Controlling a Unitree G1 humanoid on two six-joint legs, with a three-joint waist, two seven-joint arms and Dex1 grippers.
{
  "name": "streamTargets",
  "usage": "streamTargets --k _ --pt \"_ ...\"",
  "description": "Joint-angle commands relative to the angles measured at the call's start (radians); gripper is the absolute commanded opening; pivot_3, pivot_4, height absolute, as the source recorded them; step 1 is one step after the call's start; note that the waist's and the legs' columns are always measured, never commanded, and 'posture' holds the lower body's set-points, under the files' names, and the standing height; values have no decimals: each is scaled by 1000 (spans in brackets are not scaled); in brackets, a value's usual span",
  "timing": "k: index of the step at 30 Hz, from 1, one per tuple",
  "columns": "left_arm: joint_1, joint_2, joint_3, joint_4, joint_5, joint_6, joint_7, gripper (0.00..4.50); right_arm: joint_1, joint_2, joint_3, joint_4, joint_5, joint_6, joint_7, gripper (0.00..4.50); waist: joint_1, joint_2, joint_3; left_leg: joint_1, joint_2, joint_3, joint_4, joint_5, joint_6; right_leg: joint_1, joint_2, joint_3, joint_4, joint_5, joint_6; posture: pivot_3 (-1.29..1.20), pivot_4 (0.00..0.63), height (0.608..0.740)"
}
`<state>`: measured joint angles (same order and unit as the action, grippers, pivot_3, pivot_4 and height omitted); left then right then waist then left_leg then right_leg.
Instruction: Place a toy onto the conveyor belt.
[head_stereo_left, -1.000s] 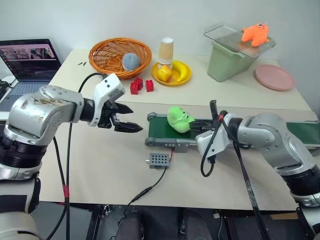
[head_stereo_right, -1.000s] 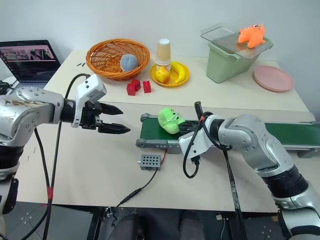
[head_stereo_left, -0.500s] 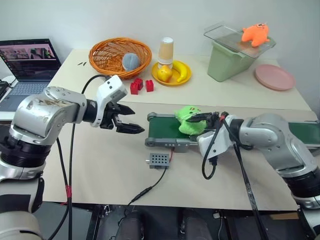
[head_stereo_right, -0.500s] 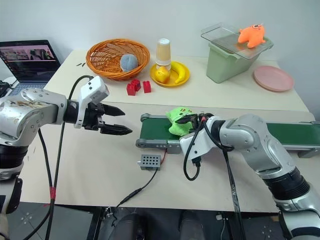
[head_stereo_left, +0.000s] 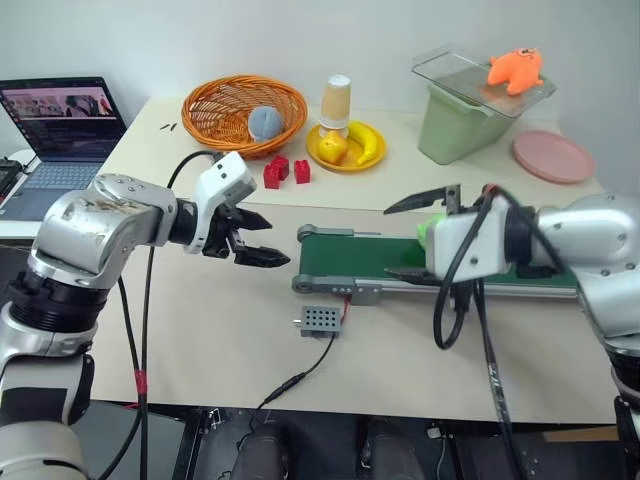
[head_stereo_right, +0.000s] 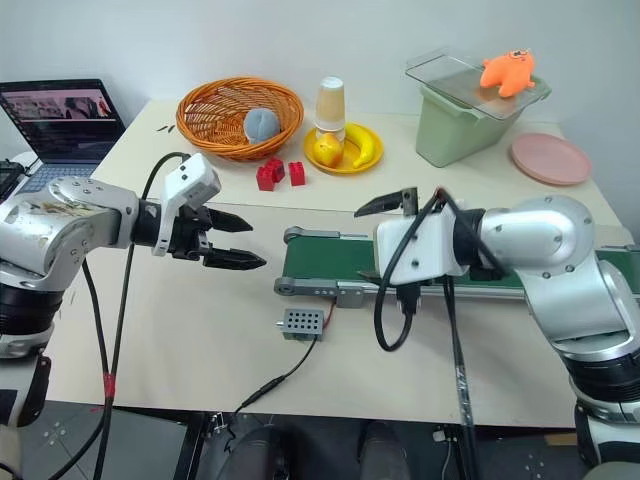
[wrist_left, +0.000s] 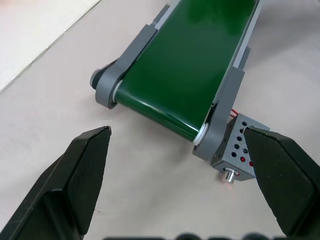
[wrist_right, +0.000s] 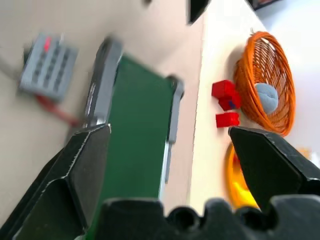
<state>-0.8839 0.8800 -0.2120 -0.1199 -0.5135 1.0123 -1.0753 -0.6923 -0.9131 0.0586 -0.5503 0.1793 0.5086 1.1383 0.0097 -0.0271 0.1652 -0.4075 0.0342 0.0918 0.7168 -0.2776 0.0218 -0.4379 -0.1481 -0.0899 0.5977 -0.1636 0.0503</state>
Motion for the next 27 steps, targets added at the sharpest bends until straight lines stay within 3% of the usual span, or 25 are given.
streamTargets --k 1,9,17,27 --pt "-11 -15 81 0 -4 -81 -6 4500 -94 60 -129 19 175 318 -97 4467 1 0 0 0 0 0 0 0 0 0 0 0 0 0 0 0 150 740" --pt "54 -83 179 -41 0 -214 65 4500 -87 148 -307 101 355 637 -258 4467 6 0 0 -2 0 0 0 0 1 0 0 -1 -1 0 0 0 150 740" --pt "97 -138 236 -89 -6 -237 150 4500 -13 139 -345 78 453 701 -320 4467 2 0 0 -1 0 -1 0 0 1 0 0 -1 0 0 0 0 150 740" --pt "93 -199 267 -125 -26 -227 222 4500 22 142 -315 72 455 676 -438 4467 3 0 0 -1 0 -1 0 0 1 0 0 0 -1 0 0 0 150 740"
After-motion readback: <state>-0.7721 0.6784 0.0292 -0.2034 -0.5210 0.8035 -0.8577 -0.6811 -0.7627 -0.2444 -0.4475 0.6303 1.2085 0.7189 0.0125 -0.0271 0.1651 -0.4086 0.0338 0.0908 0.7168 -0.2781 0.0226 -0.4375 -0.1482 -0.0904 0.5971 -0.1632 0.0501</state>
